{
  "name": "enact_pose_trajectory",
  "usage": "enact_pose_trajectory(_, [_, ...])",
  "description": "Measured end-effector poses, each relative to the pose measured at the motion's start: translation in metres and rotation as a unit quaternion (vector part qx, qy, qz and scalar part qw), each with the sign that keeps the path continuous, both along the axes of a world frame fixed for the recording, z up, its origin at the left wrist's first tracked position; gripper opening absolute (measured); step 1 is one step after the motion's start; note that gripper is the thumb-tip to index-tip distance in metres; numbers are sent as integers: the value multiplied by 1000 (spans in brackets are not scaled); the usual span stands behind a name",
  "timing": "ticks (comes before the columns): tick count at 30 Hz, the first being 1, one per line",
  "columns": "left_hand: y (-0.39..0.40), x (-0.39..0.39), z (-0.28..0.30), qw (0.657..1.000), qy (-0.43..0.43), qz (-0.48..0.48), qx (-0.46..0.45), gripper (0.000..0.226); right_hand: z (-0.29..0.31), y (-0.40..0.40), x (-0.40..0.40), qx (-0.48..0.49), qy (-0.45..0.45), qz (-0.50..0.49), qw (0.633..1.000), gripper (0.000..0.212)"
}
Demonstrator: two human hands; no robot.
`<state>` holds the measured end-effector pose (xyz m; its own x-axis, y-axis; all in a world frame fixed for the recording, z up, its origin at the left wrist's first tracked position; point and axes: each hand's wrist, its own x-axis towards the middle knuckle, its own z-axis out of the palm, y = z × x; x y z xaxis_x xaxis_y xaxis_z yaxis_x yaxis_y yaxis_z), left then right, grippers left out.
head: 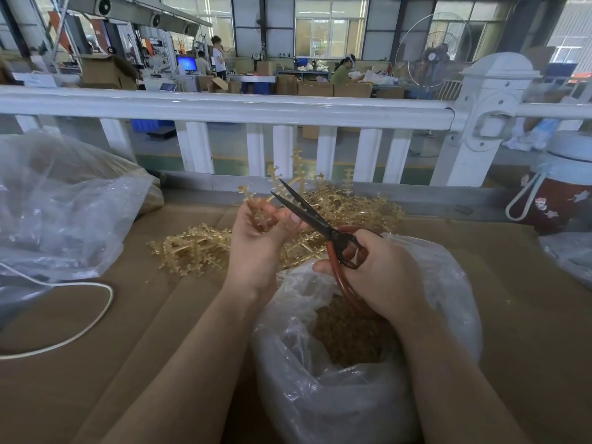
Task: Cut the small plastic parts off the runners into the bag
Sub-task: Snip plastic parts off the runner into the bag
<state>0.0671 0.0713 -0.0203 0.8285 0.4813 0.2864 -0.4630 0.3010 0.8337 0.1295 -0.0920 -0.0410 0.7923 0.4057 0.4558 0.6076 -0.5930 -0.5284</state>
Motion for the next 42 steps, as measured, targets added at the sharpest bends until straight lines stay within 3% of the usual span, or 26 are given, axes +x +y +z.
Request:
enact_pose_trajectory(5, [-1, 0, 0, 1000, -5, 8, -3, 24, -3, 0, 1, 5, -7, -10, 1000, 46])
enact_pose_trajectory(14, [4, 2, -4, 1000, -21, 3, 1, 28, -3, 1, 3, 3, -8, -18, 1000, 59])
enact_pose_trajectory(17, [2, 2, -2, 1000, -18, 6, 5, 40, -3, 2, 2, -4, -28, -29, 999, 61])
enact_pose_trajectory(21, [1, 0, -2, 999, -30, -28, 30, 14, -5, 1, 3, -7, -36, -35, 999, 78])
enact_pose_trajectory(42, [3, 2, -6, 996, -51, -58, 41, 13, -3, 0, 1, 7, -27, -22, 999, 65])
